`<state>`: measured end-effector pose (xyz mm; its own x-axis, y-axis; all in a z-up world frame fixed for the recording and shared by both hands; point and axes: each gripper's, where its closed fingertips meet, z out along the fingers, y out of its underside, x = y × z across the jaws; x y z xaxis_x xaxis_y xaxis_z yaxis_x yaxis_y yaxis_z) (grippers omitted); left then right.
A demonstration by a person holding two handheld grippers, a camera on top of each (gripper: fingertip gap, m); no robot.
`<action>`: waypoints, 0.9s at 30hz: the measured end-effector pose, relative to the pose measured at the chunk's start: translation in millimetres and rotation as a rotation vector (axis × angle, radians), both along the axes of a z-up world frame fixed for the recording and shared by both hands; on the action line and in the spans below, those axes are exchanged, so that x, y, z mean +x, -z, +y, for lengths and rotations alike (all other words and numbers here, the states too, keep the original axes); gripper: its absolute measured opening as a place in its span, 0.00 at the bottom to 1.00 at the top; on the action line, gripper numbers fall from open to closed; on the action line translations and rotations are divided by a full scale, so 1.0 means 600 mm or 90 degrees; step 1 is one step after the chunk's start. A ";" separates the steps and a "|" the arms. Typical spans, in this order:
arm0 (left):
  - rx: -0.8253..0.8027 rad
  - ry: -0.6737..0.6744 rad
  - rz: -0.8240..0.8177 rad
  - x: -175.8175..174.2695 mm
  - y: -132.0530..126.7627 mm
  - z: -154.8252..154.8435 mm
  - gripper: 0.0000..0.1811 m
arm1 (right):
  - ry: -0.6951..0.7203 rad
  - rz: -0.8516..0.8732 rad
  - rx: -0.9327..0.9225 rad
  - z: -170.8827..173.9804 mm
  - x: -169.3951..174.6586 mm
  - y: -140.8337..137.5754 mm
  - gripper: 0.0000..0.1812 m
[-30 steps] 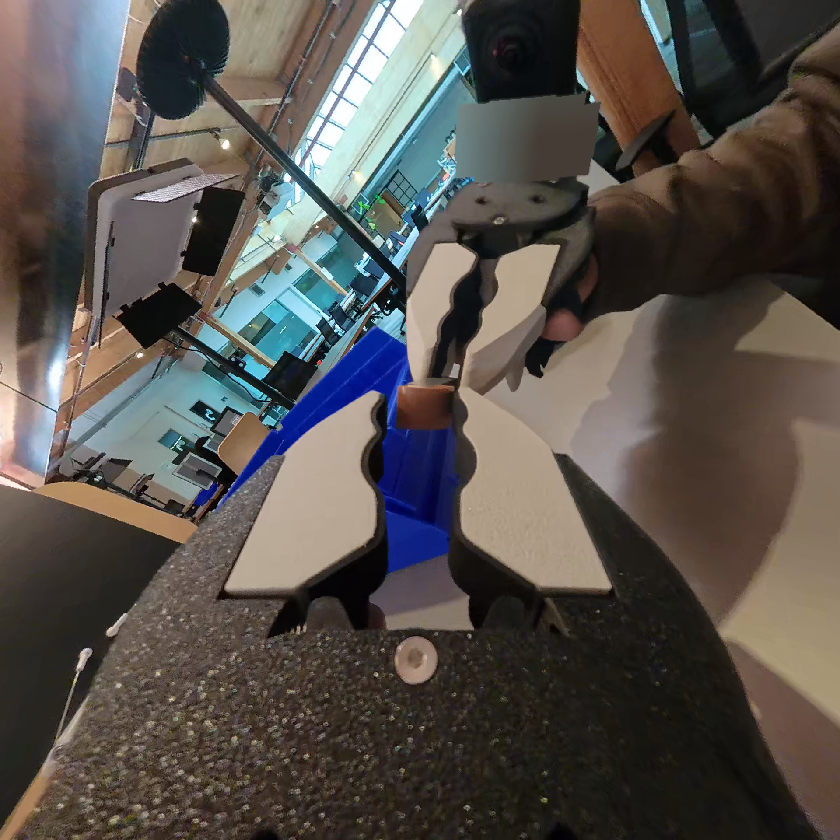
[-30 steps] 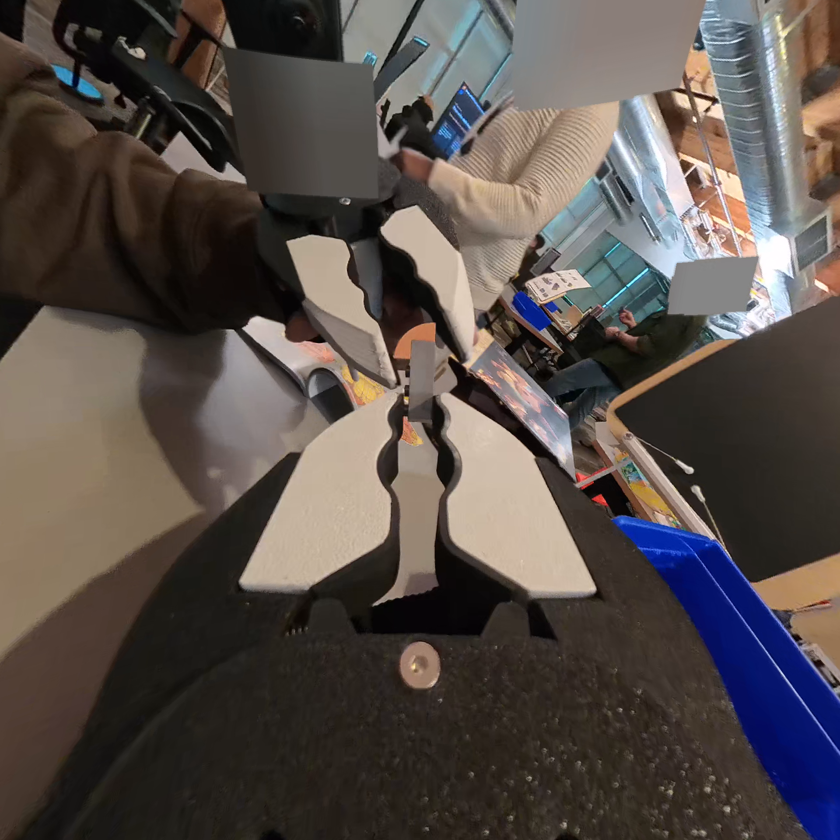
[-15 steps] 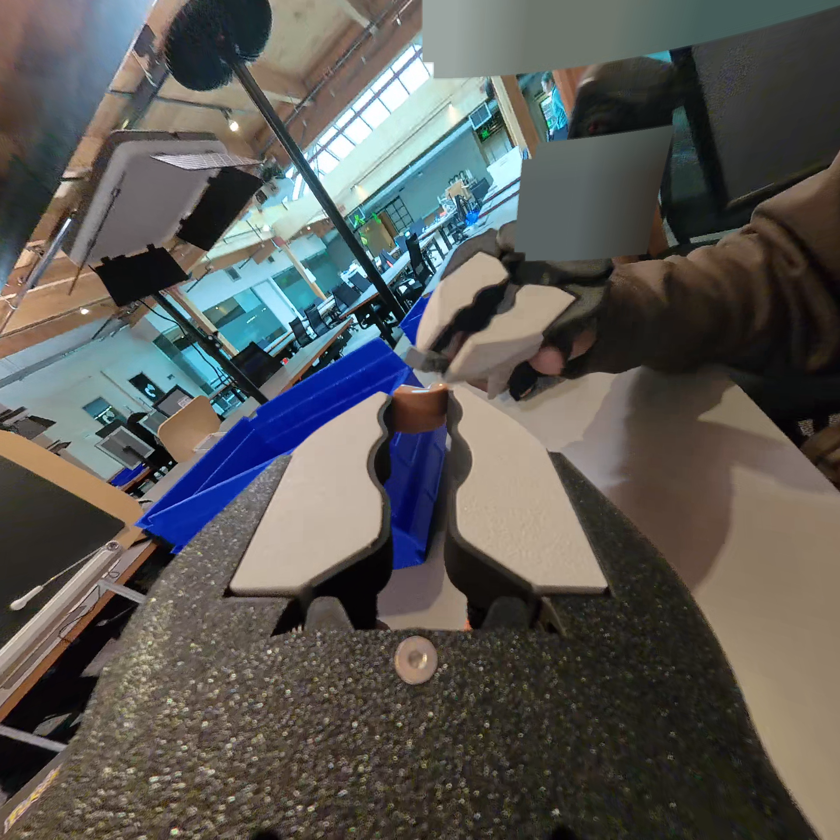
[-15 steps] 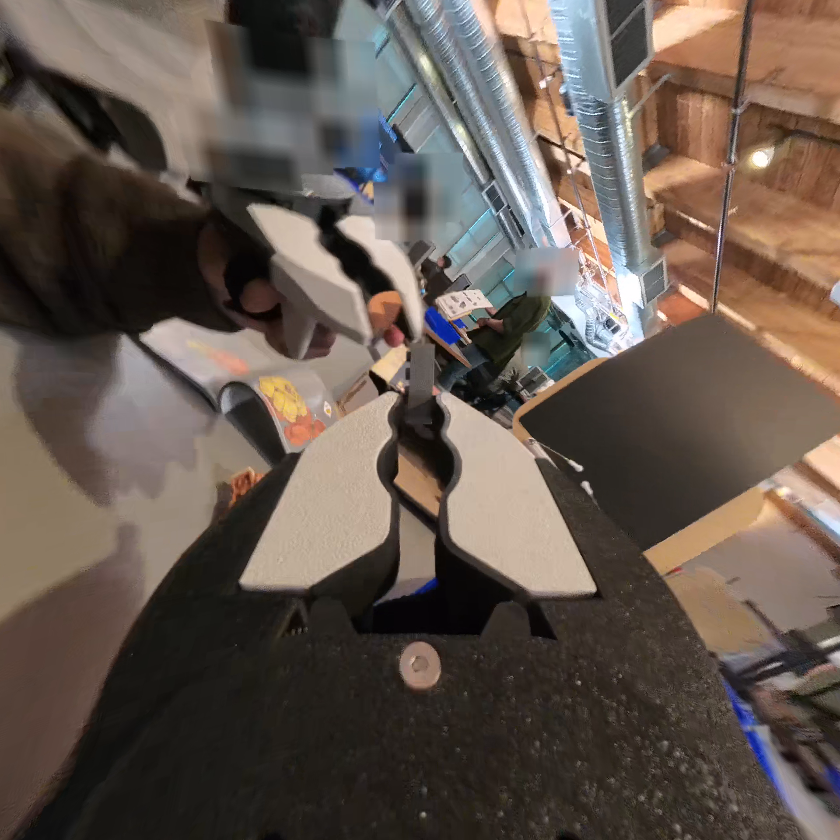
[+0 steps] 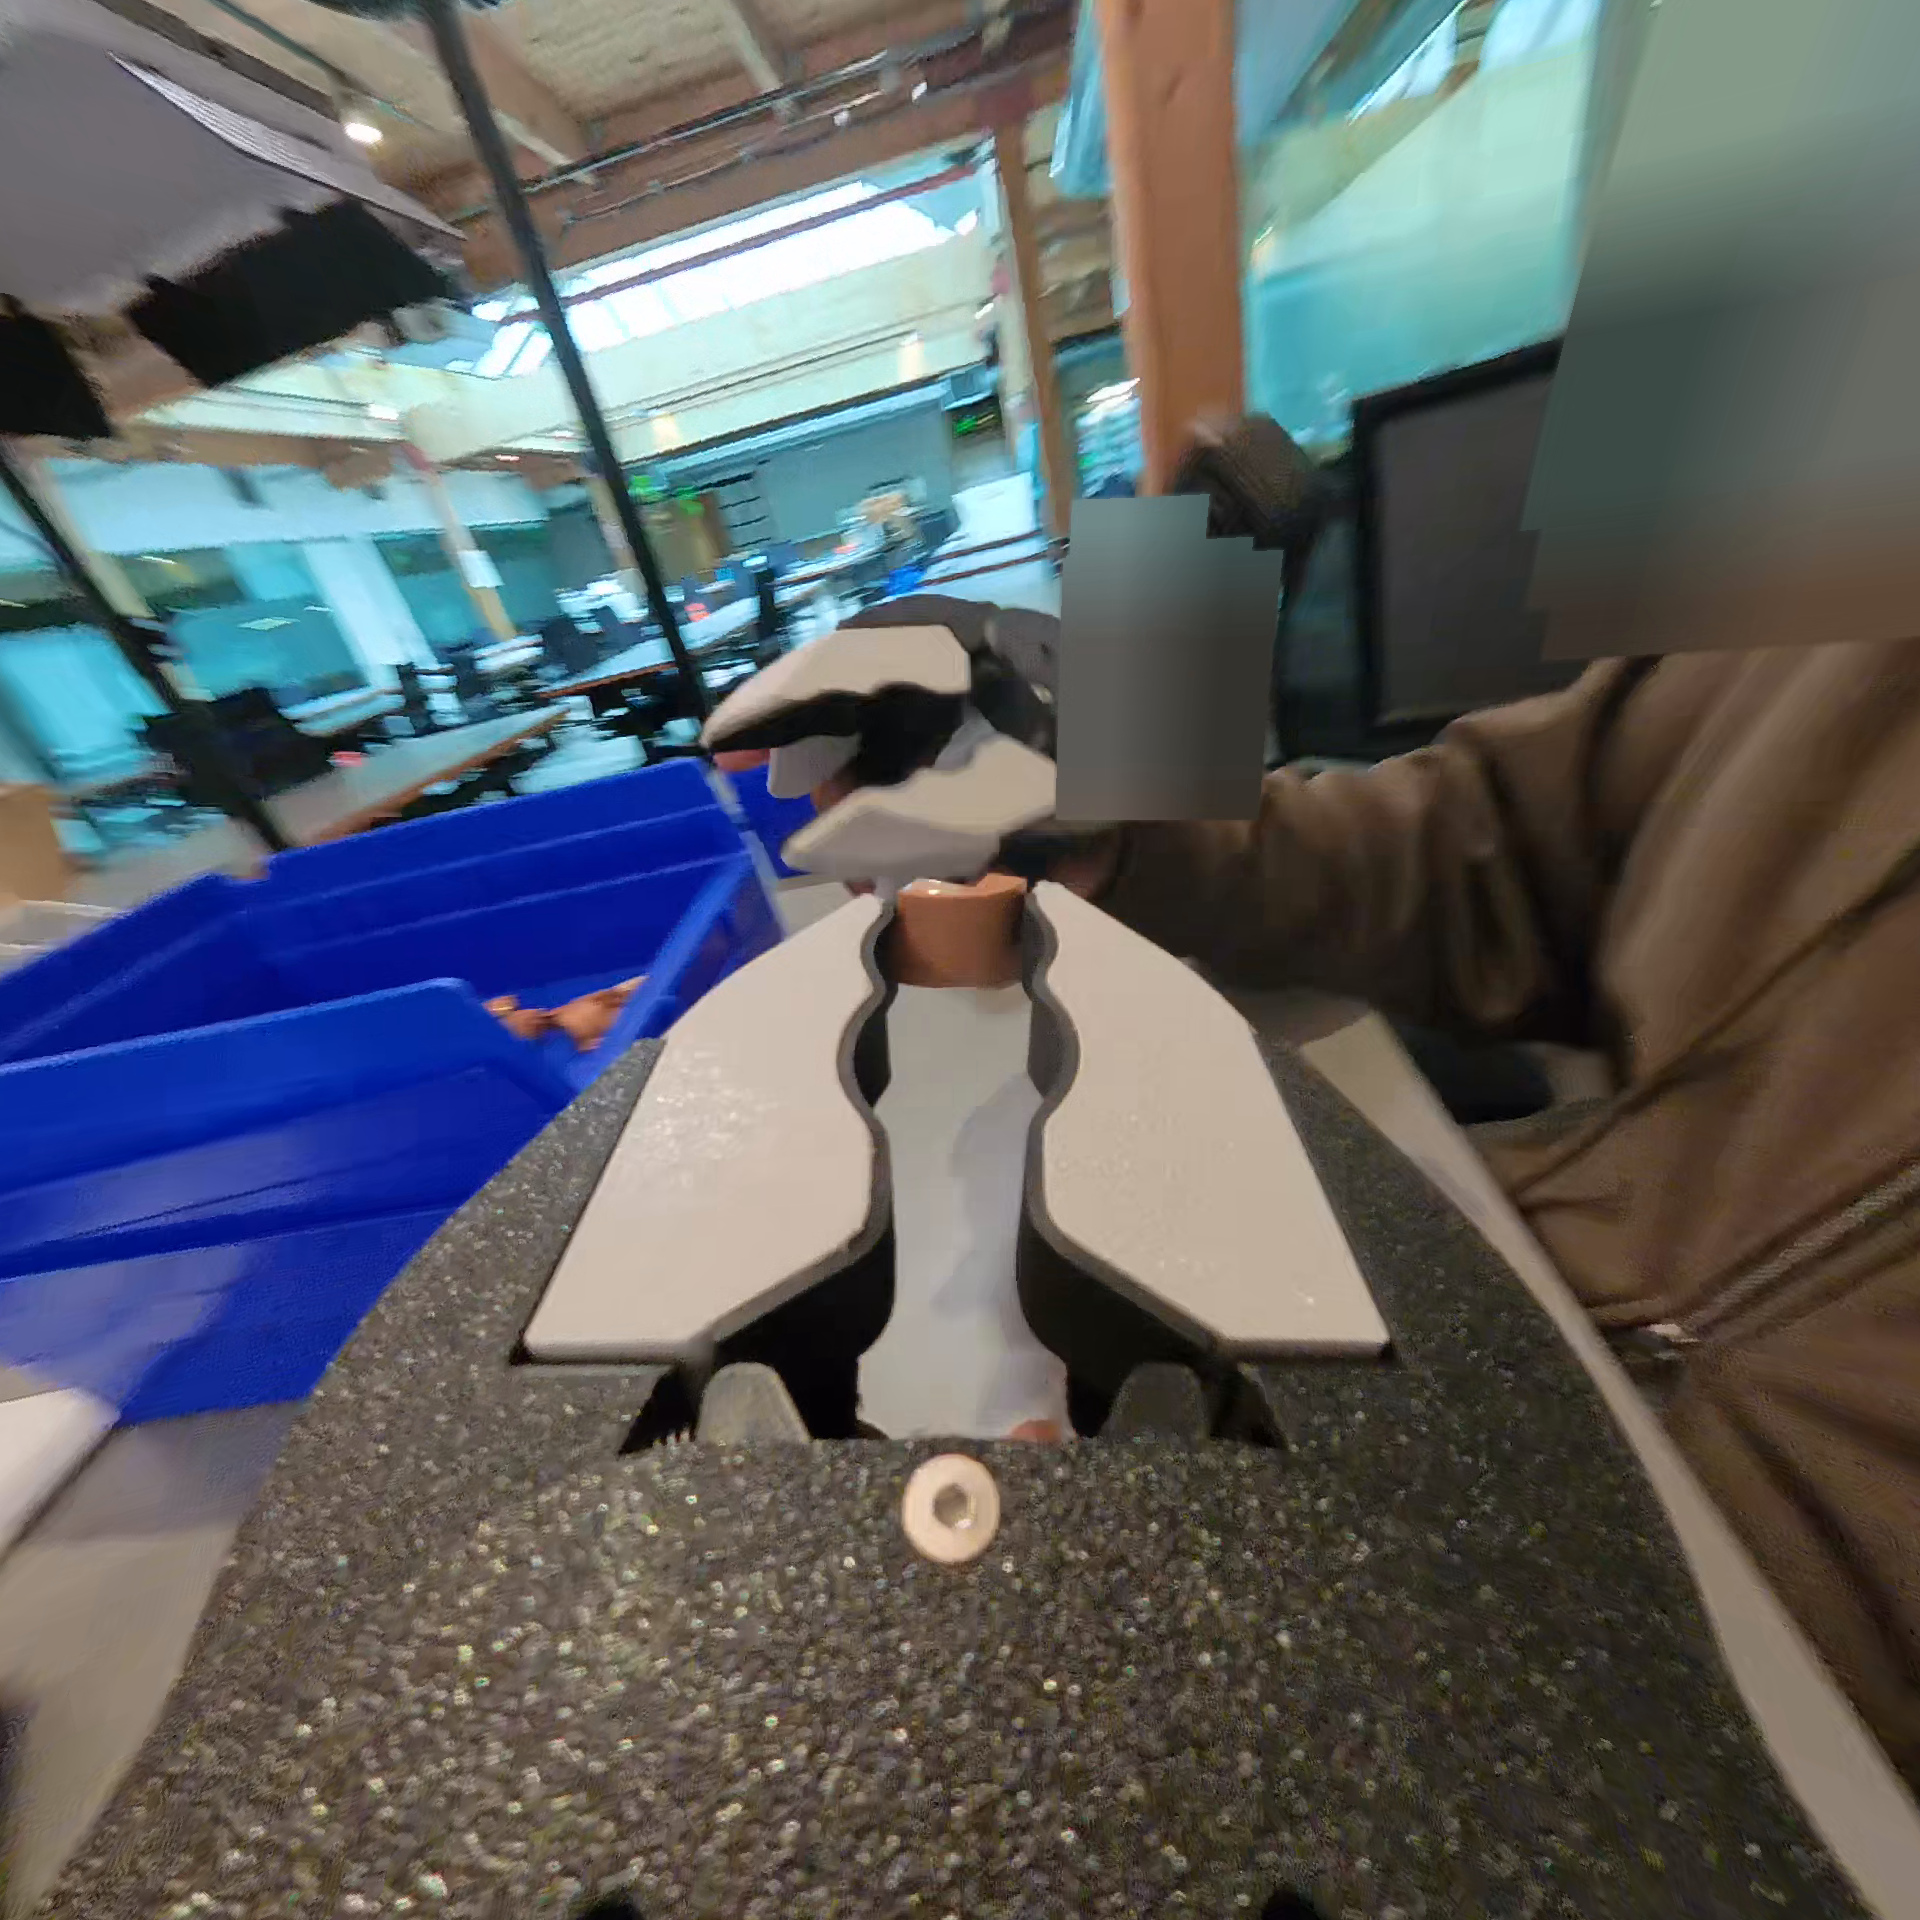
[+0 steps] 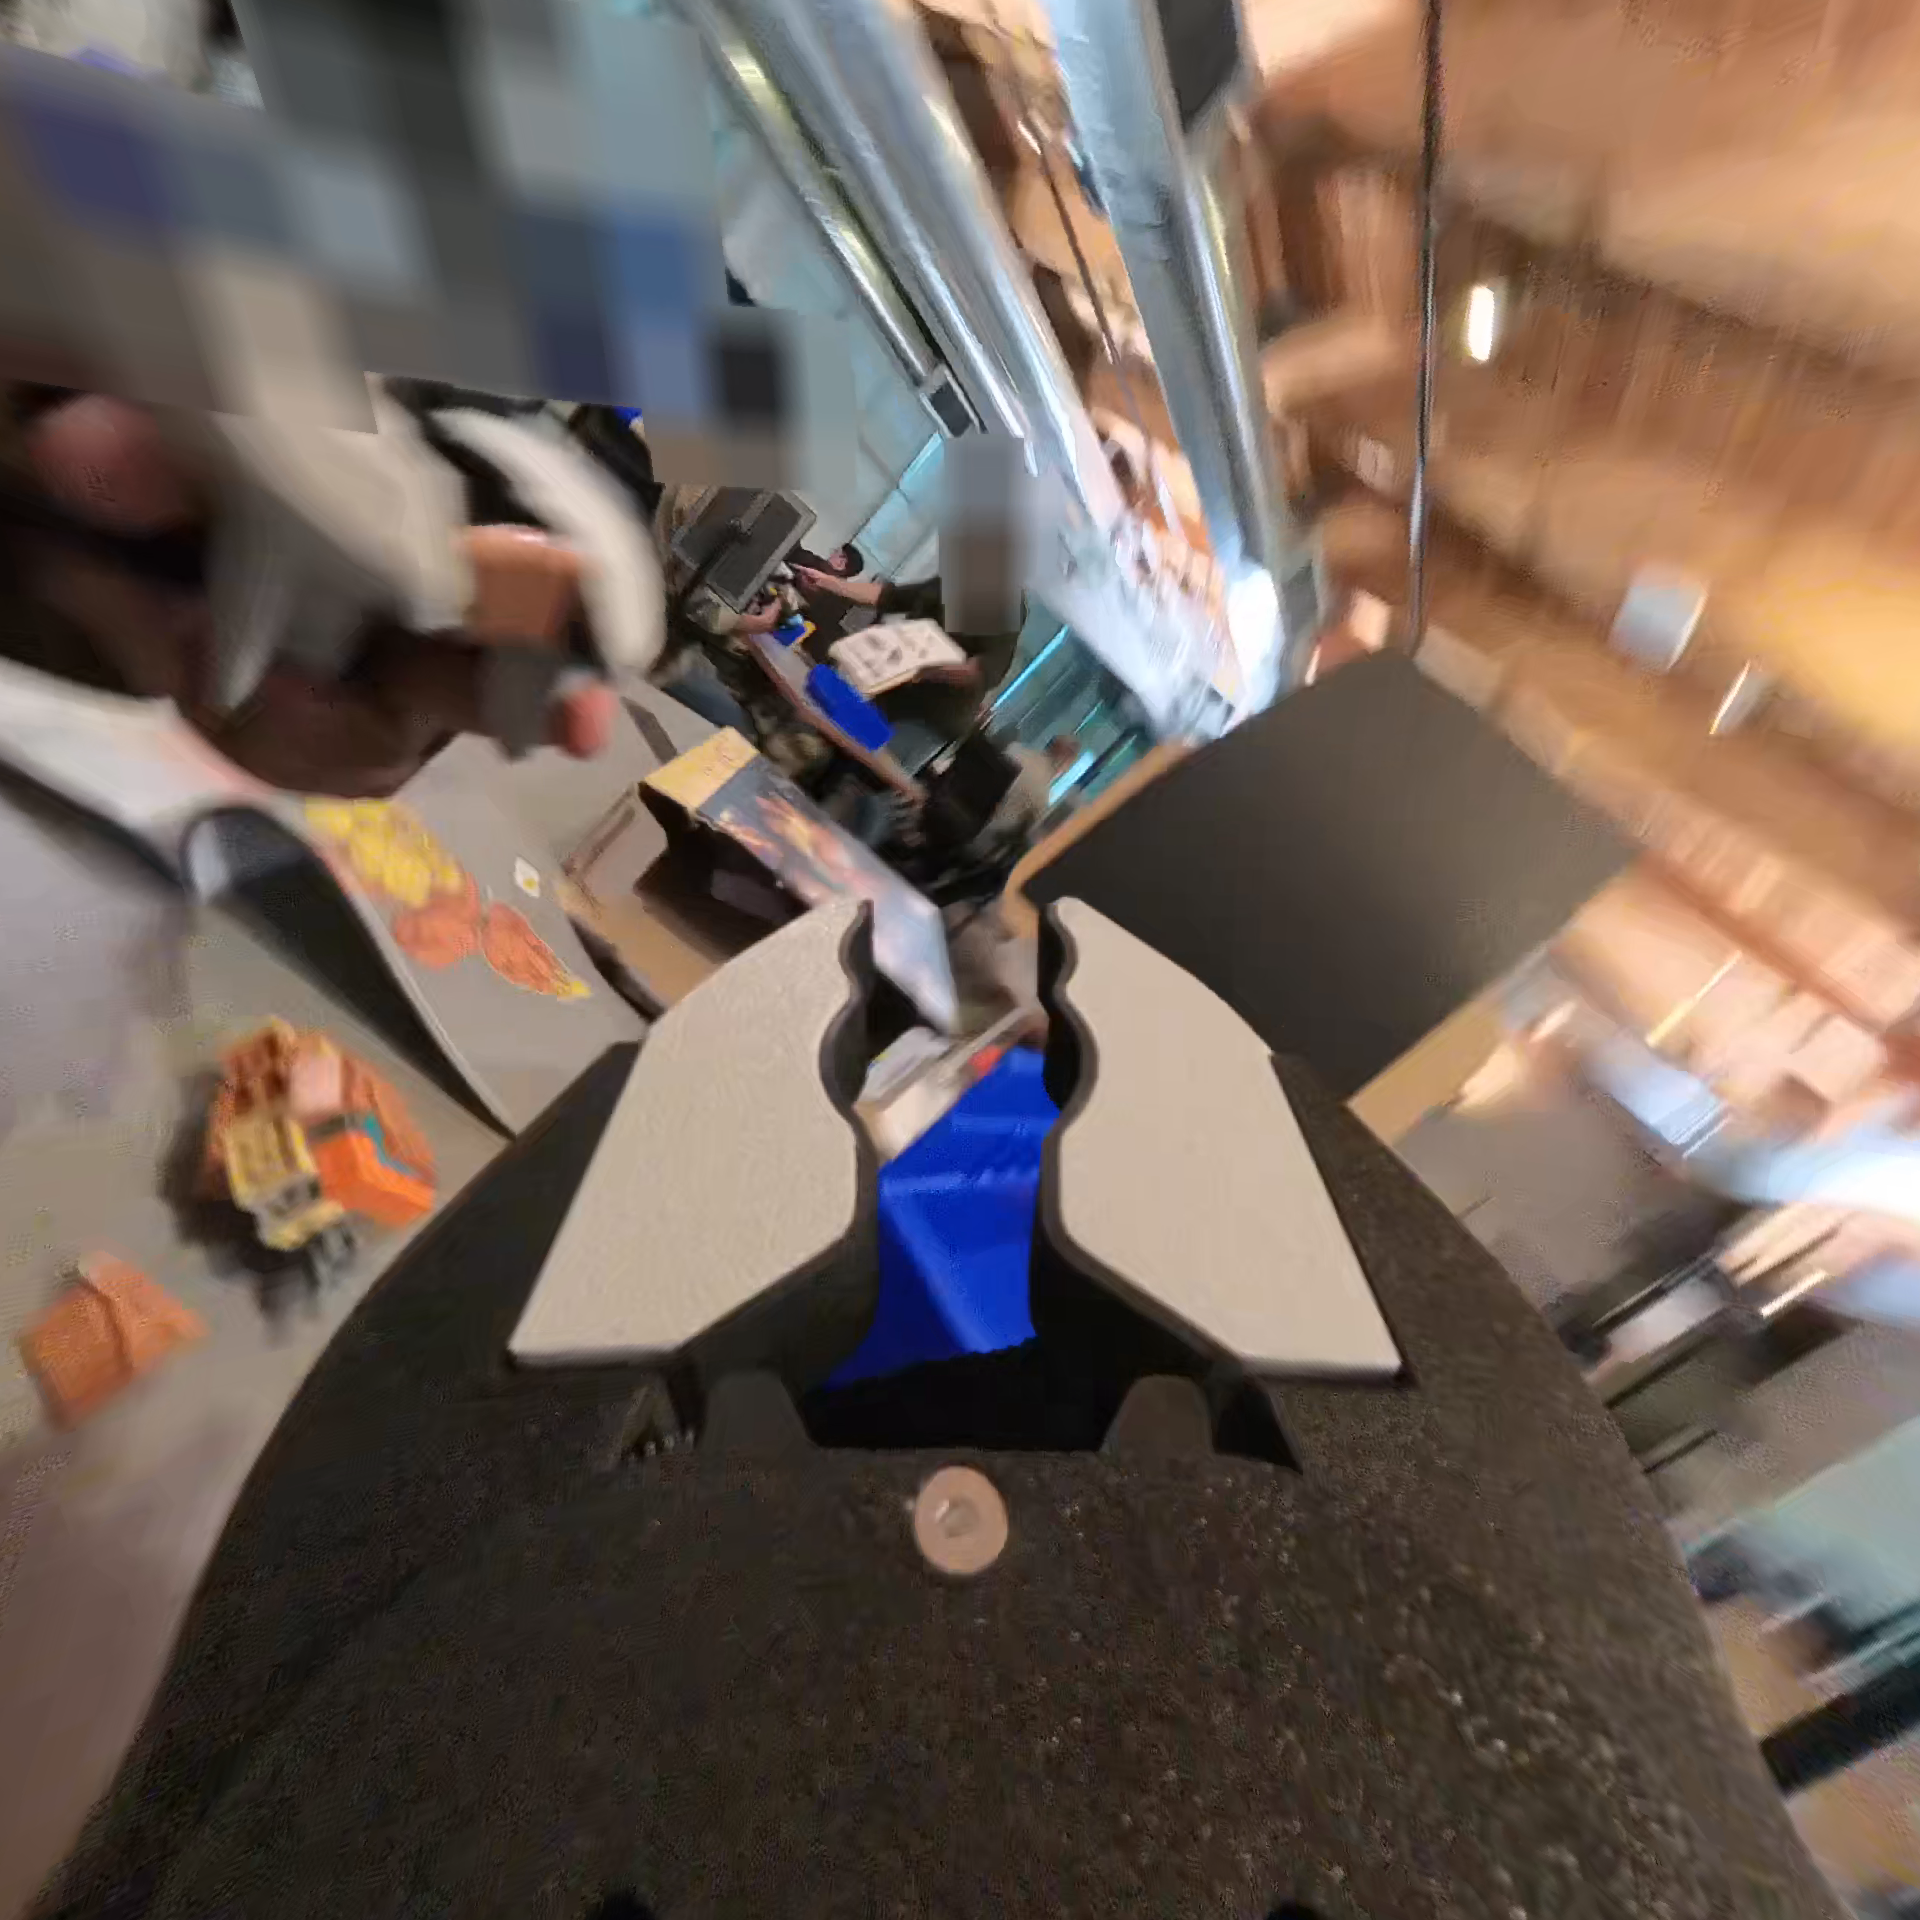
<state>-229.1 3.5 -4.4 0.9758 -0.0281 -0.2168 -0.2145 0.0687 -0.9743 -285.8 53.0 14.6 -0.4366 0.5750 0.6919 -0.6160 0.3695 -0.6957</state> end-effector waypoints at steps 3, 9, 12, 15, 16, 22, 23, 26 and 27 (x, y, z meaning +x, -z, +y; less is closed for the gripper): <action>0.028 0.076 -0.064 0.019 -0.007 -0.004 0.12 | -0.001 0.248 0.165 -0.069 0.079 0.012 0.15; 0.003 0.122 -0.076 0.040 0.002 0.001 0.12 | 0.031 0.372 0.244 -0.117 0.108 0.021 0.15; -0.025 0.126 -0.075 0.045 0.015 0.010 0.12 | 0.013 0.378 0.245 -0.128 0.117 0.025 0.13; -0.010 0.120 -0.082 0.041 0.009 0.009 0.12 | 0.026 0.373 0.235 -0.128 0.111 0.023 0.10; 0.004 0.112 -0.084 0.036 0.004 0.006 0.13 | 0.026 0.356 0.216 -0.125 0.108 0.017 0.10; 0.144 0.042 -0.151 -0.018 -0.054 -0.033 0.14 | 0.058 0.204 0.009 -0.047 0.036 -0.056 0.09; 0.143 0.033 -0.155 -0.024 -0.053 -0.034 0.14 | 0.108 0.167 -0.023 -0.022 -0.001 -0.067 0.10; 0.108 0.000 -0.139 -0.034 -0.038 -0.028 0.14 | 0.212 -0.035 -0.073 0.042 -0.112 -0.046 0.23; 0.083 -0.015 -0.125 -0.037 -0.030 -0.025 0.15 | 0.206 -0.082 -0.094 0.052 -0.126 -0.036 0.25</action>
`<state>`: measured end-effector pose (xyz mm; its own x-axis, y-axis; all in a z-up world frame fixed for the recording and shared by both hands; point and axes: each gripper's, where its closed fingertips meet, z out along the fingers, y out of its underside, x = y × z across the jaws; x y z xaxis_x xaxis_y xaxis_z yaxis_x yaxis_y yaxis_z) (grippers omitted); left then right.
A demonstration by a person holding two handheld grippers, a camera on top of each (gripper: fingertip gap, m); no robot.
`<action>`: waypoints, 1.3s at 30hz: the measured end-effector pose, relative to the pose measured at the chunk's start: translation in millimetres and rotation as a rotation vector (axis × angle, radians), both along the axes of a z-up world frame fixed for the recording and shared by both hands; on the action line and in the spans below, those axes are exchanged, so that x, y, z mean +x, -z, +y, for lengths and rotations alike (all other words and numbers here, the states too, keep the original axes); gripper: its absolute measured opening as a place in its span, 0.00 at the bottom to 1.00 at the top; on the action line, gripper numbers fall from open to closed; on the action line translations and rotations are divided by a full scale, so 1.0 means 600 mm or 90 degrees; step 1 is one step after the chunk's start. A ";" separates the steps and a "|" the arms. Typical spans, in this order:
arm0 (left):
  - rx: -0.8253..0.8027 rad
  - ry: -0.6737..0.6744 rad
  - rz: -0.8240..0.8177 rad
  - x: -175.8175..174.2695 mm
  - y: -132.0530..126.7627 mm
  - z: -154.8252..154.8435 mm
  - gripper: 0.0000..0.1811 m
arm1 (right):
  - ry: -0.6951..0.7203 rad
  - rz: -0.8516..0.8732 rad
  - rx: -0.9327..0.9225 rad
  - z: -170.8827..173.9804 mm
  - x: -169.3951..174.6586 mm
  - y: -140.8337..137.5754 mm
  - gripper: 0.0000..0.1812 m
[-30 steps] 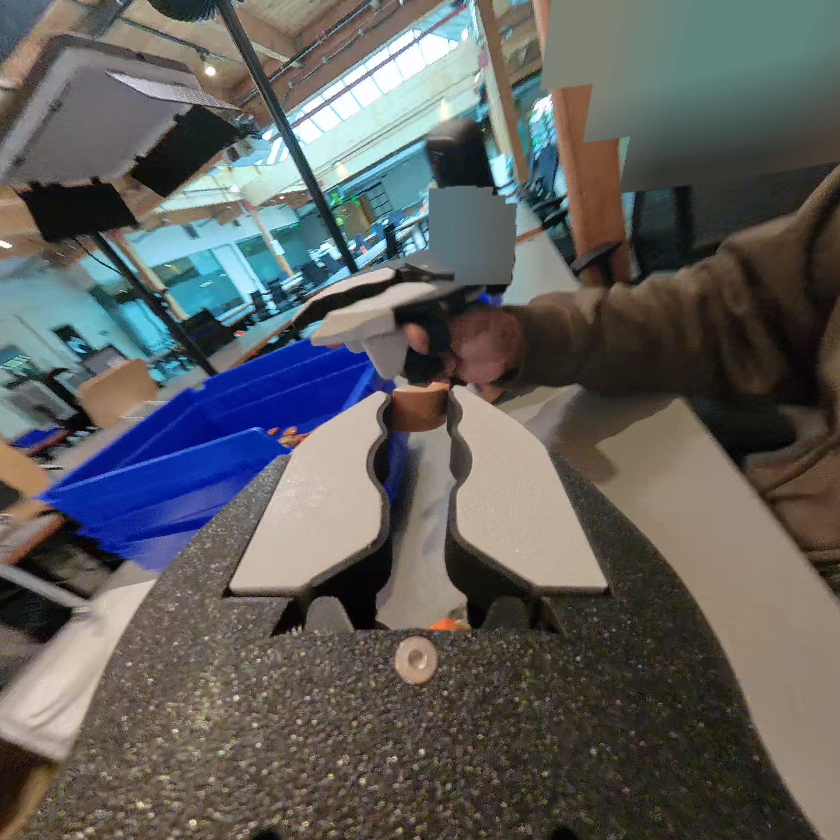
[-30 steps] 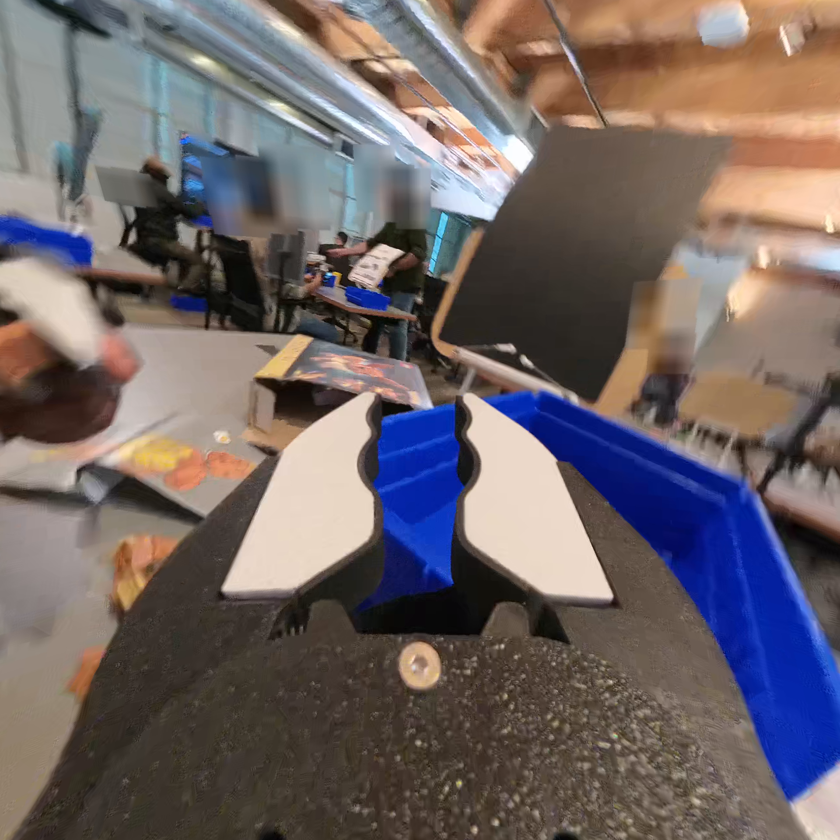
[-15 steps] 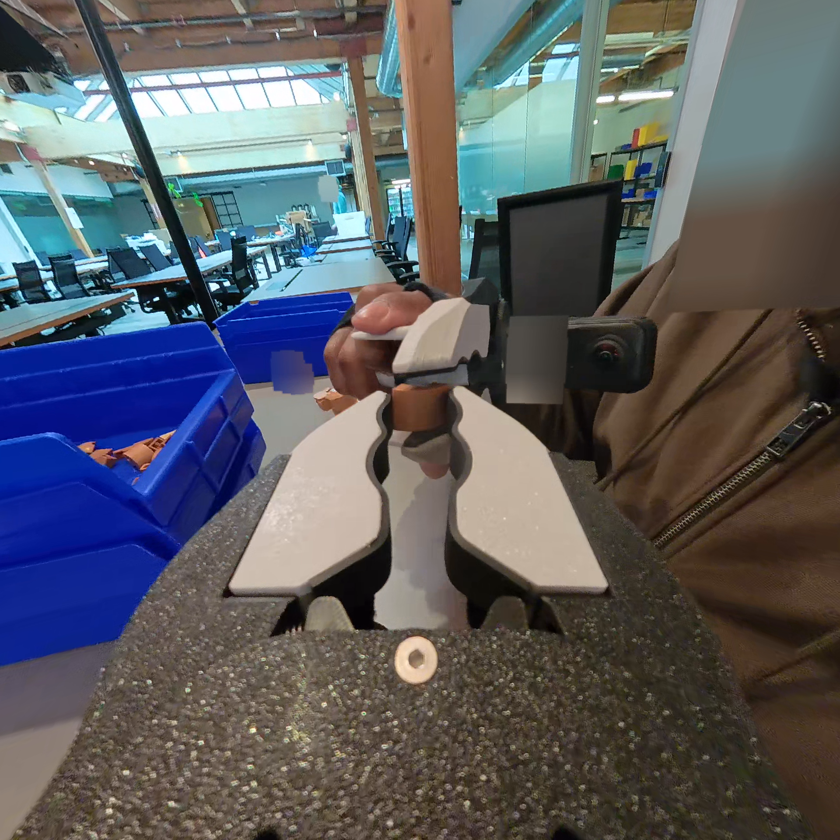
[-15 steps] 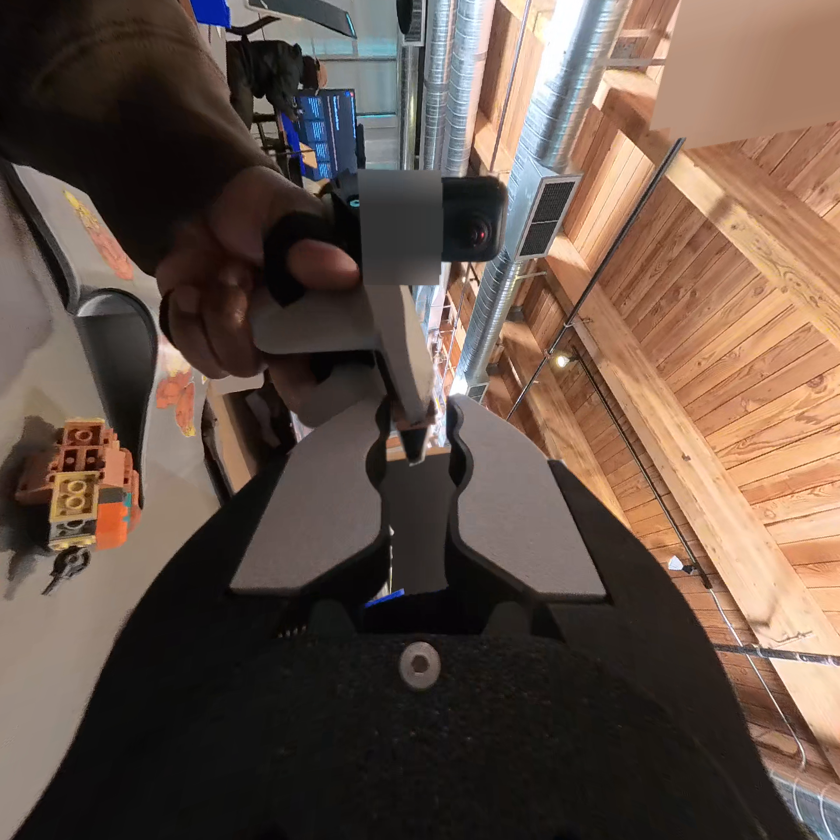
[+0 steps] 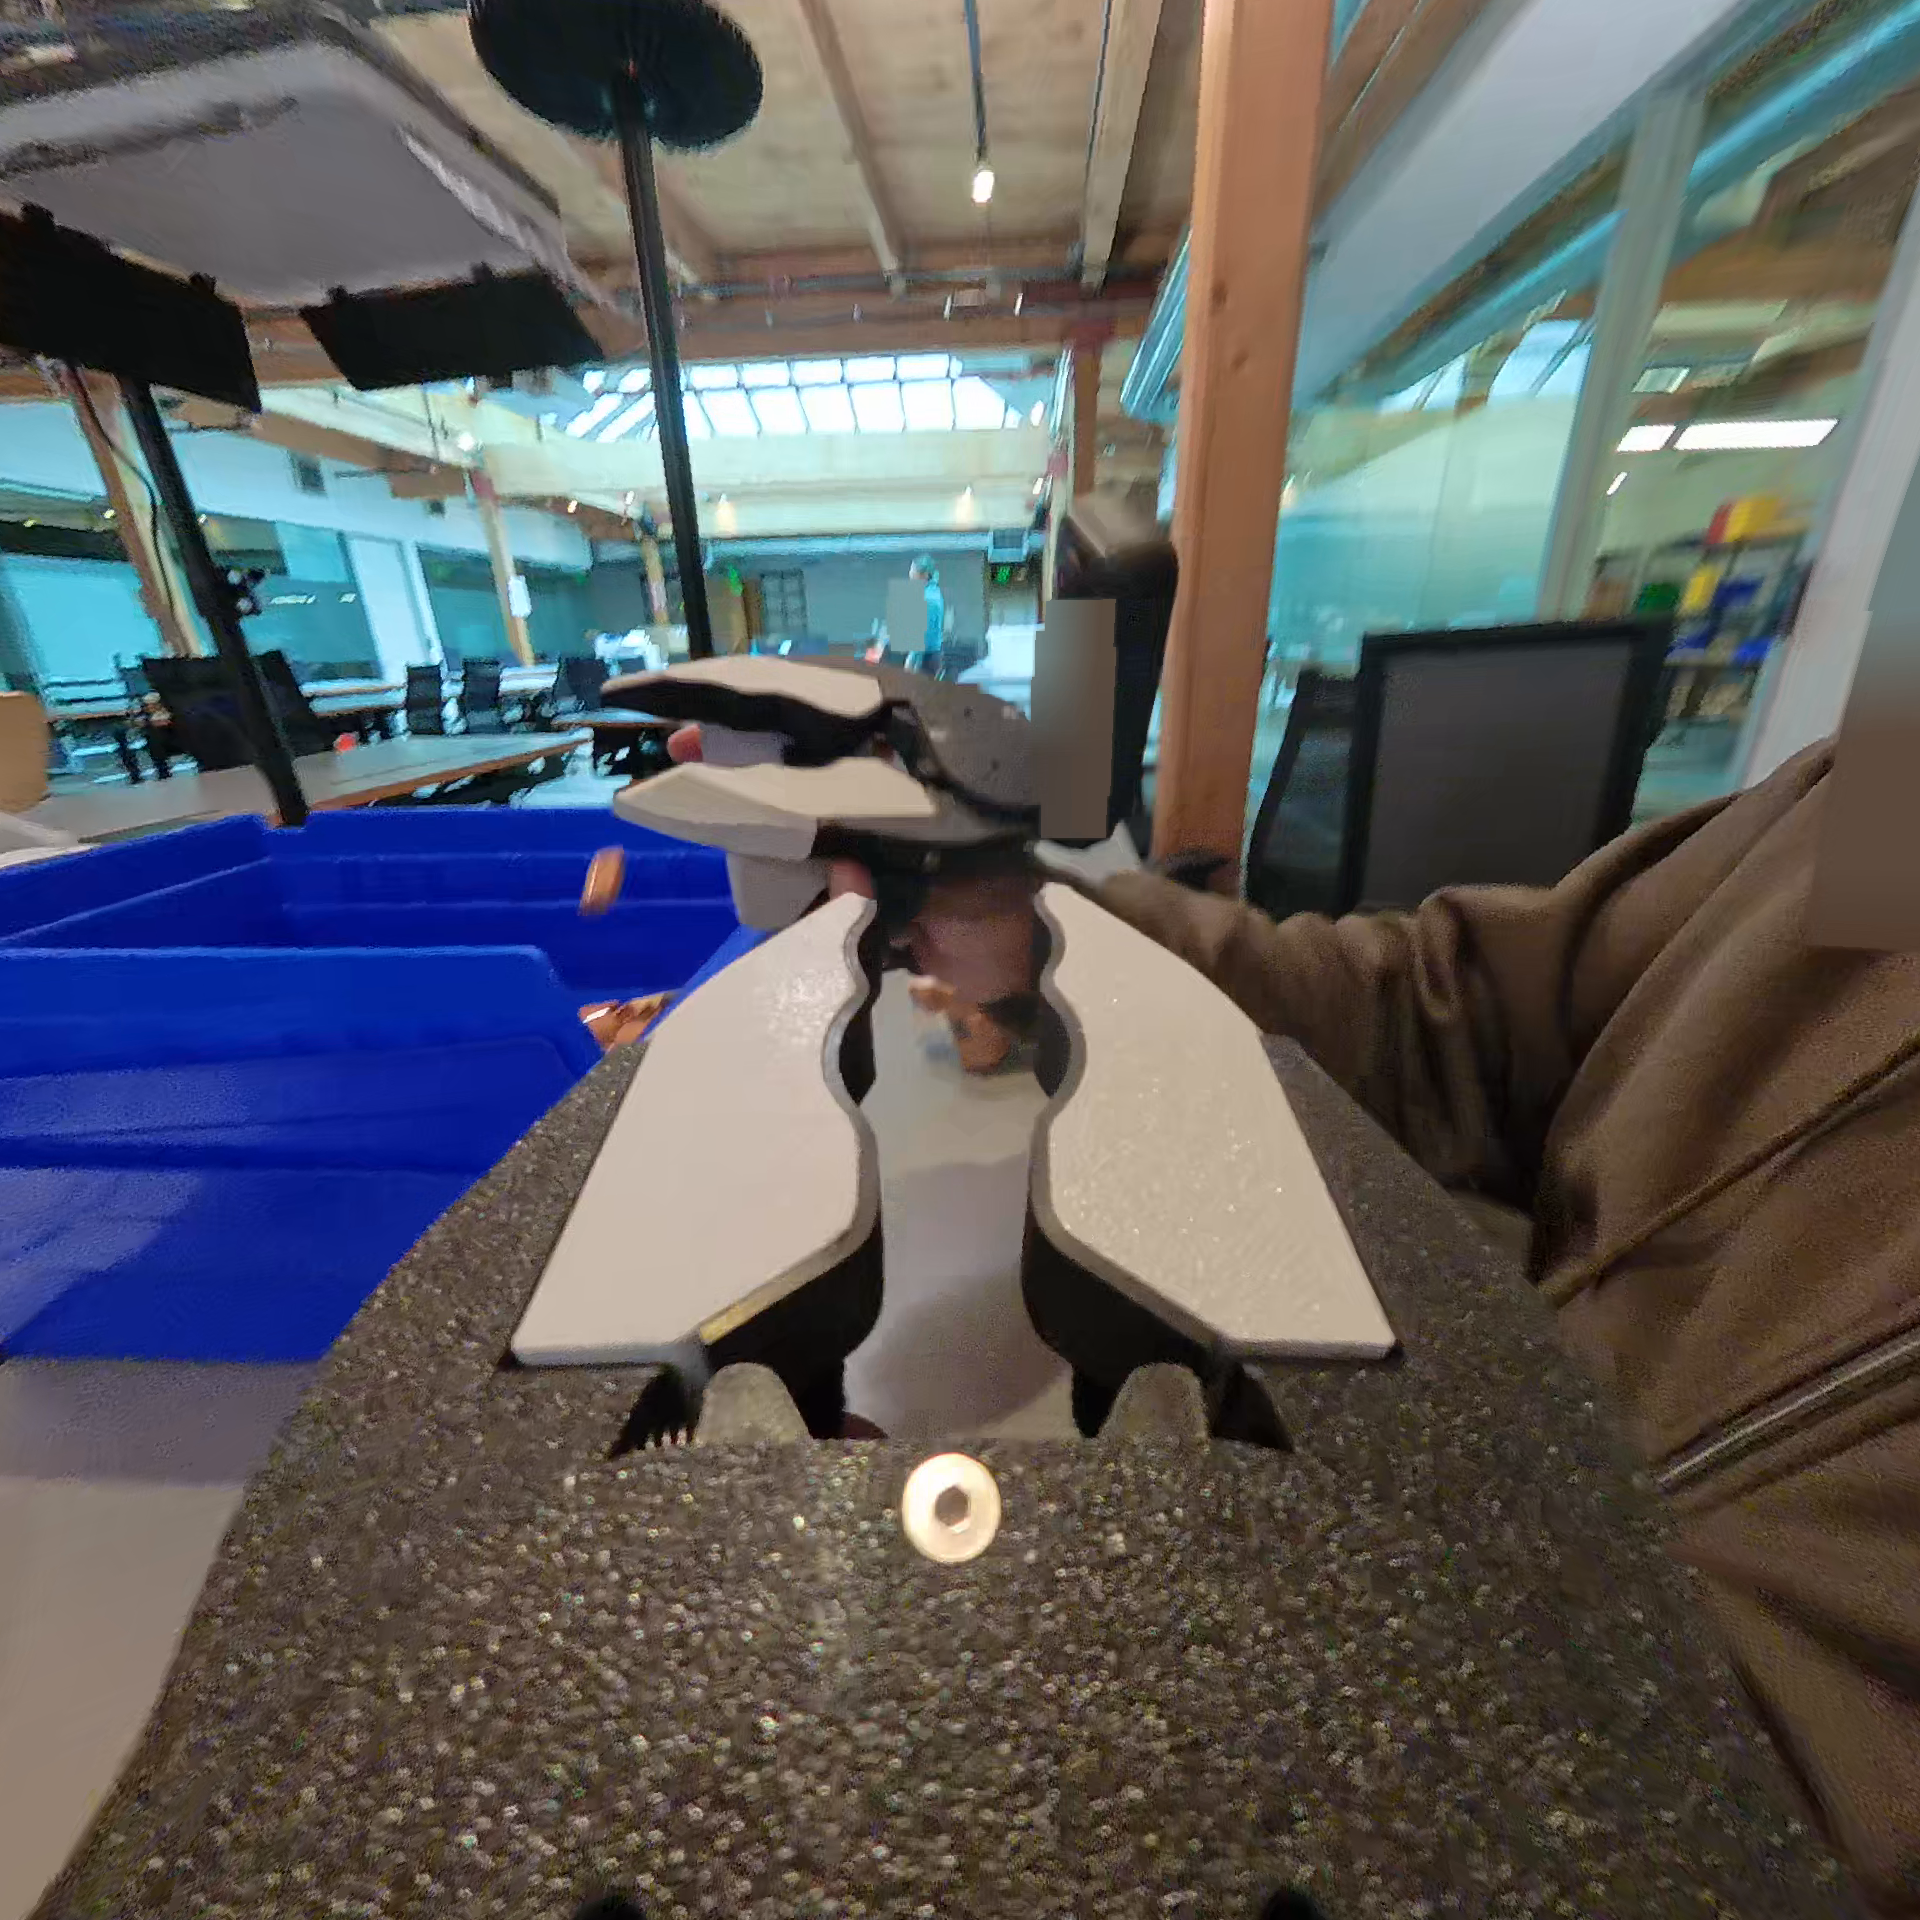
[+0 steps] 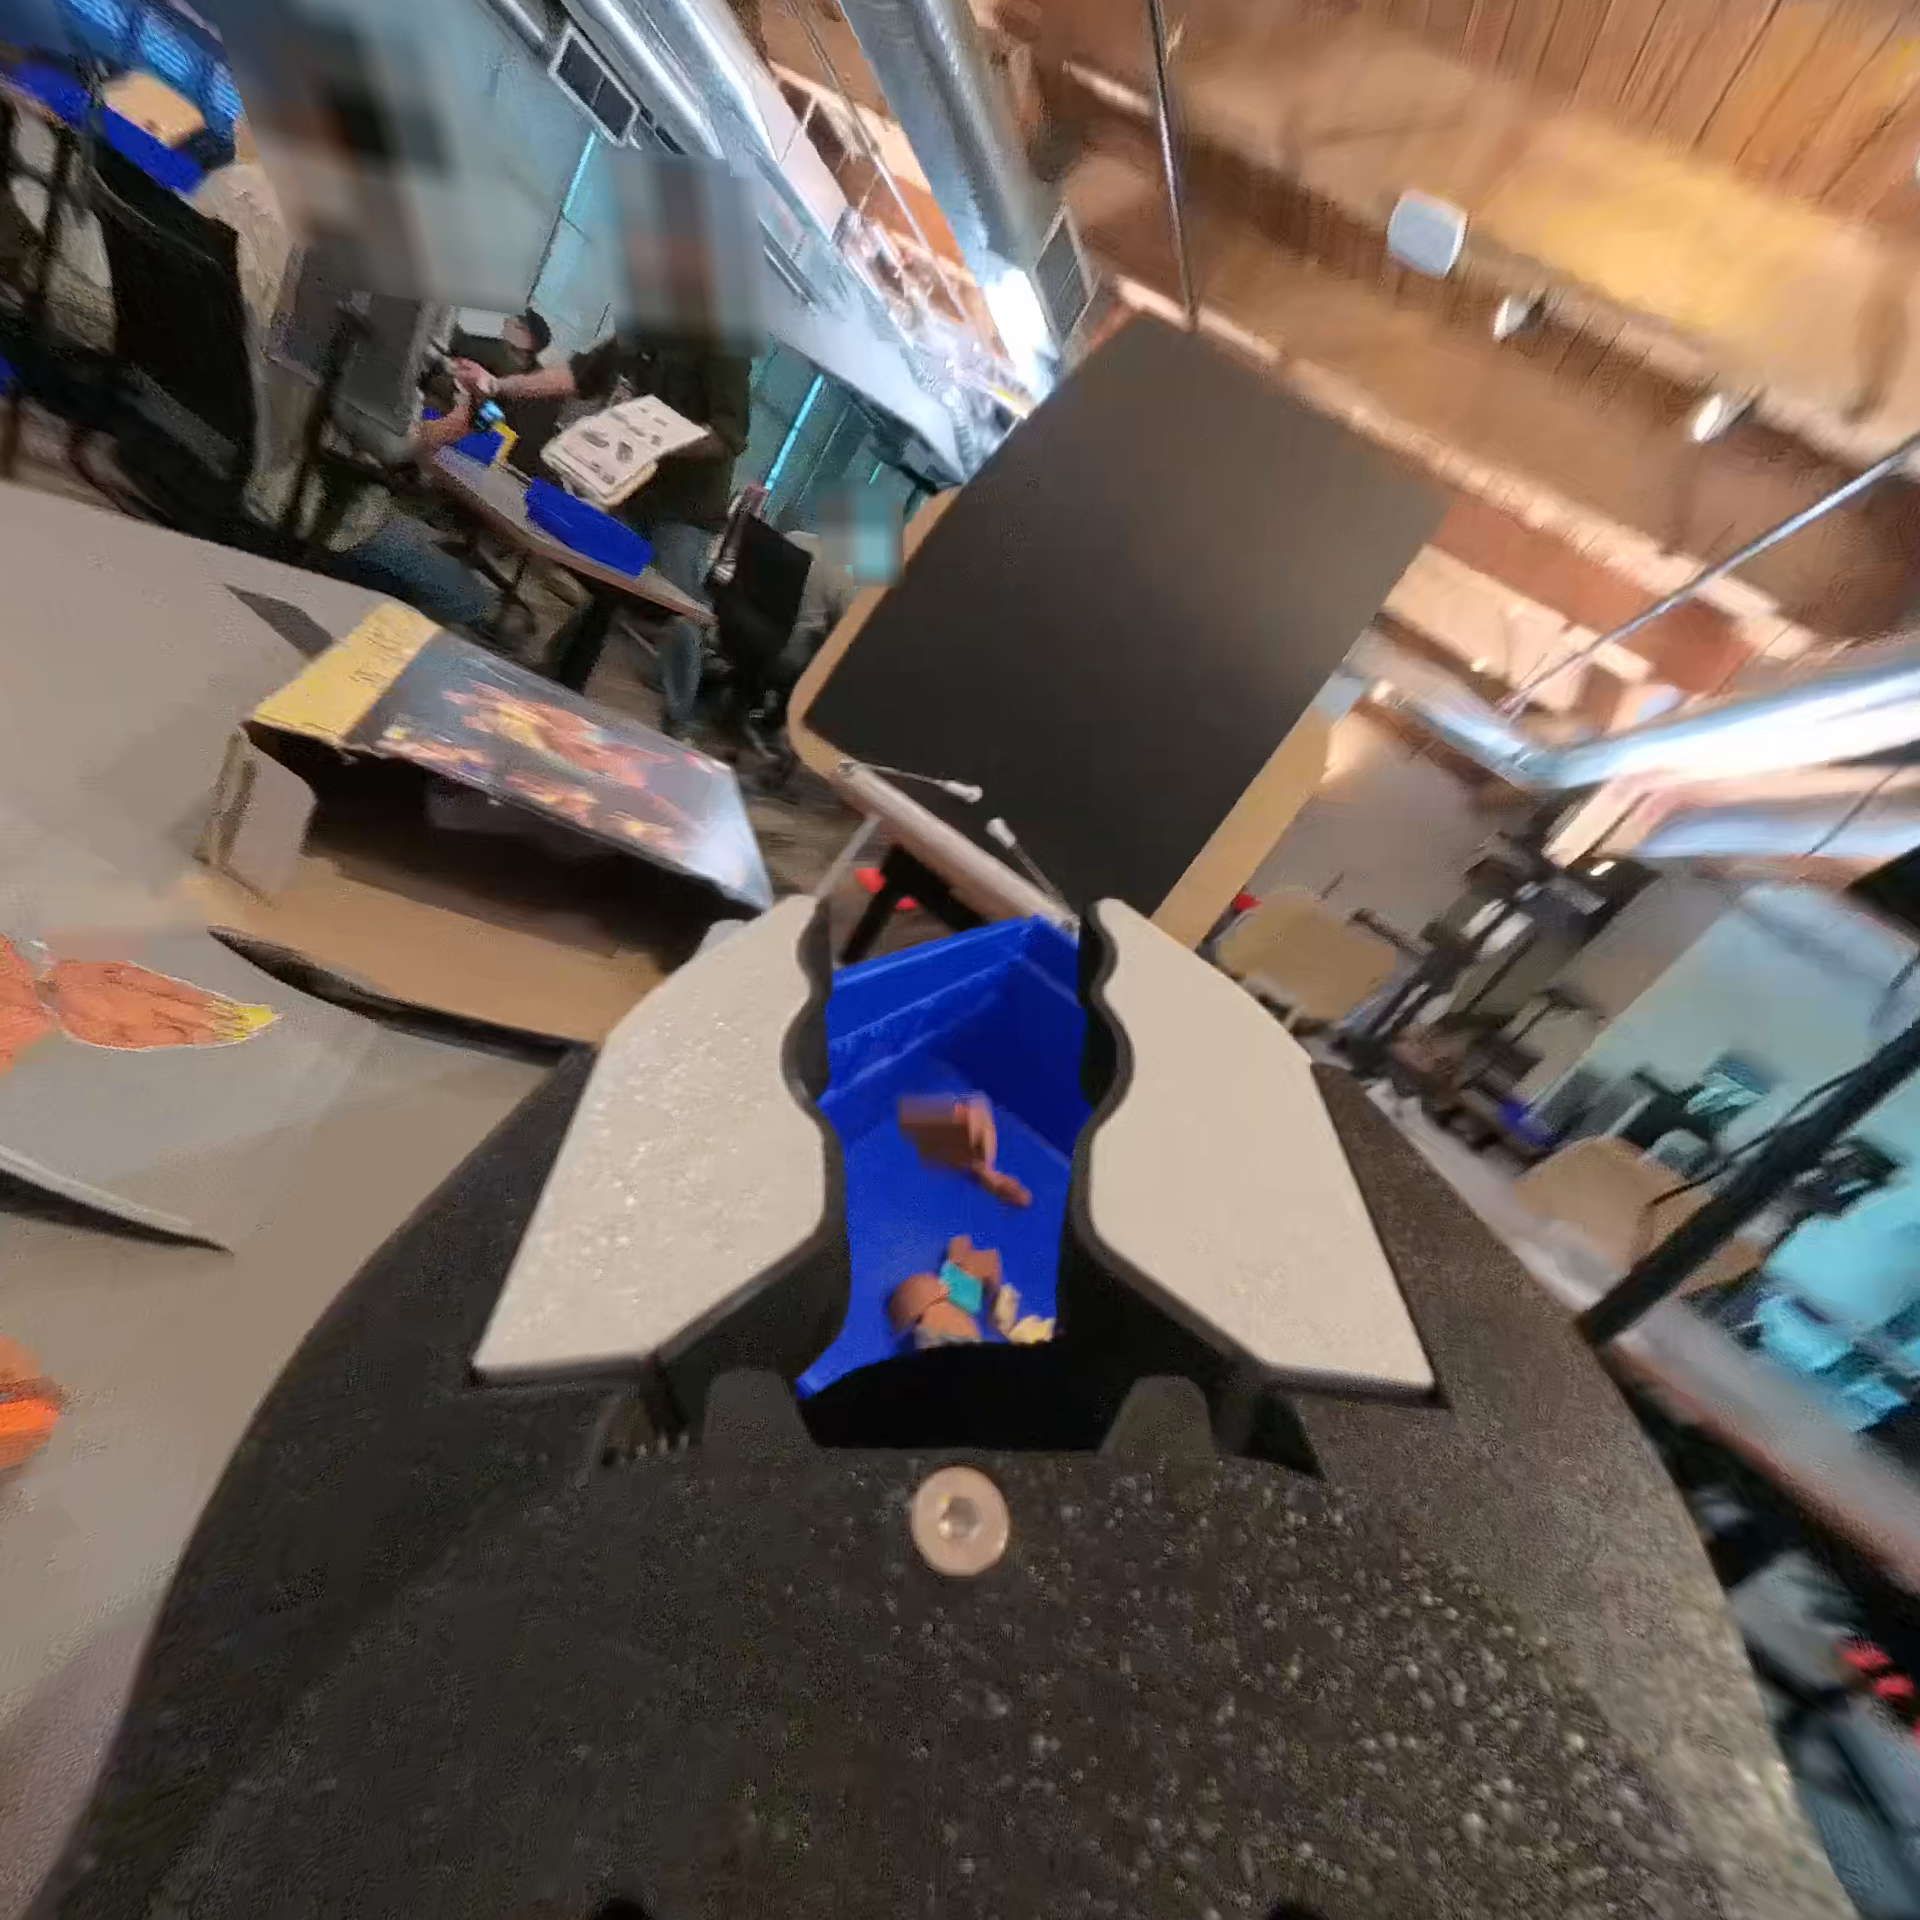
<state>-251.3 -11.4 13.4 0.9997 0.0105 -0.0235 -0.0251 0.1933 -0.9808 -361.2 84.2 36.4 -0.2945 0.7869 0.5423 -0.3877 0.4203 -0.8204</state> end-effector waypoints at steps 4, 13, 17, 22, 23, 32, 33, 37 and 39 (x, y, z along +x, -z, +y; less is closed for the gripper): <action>-0.096 -0.029 0.051 -0.003 0.031 0.008 0.17 | -0.123 -0.040 0.045 -0.028 0.049 0.039 0.21; -0.141 -0.060 0.080 -0.012 0.048 0.013 0.17 | -0.432 -0.426 0.381 -0.131 0.187 0.312 0.19; -0.150 -0.065 0.086 -0.012 0.050 0.013 0.17 | -0.416 -0.509 0.399 -0.138 0.187 0.355 0.19; -0.158 -0.066 0.093 -0.010 0.053 0.016 0.17 | -0.390 -0.544 0.411 -0.148 0.176 0.386 0.19; -0.158 -0.066 0.095 -0.009 0.053 0.017 0.17 | -0.398 -0.550 0.411 -0.151 0.180 0.387 0.16; -0.169 -0.107 0.082 -0.032 0.059 0.012 0.17 | -0.395 -0.468 0.312 -0.133 0.149 0.326 0.07; -0.169 -0.109 0.077 -0.034 0.060 0.011 0.17 | -0.396 -0.463 0.295 -0.128 0.145 0.319 0.07; -0.175 -0.124 0.074 -0.042 0.064 0.010 0.17 | -0.394 -0.366 0.253 -0.121 0.135 0.275 0.07; -0.180 -0.139 0.075 -0.049 0.068 0.011 0.17 | -0.394 -0.300 0.173 -0.122 0.129 0.226 0.07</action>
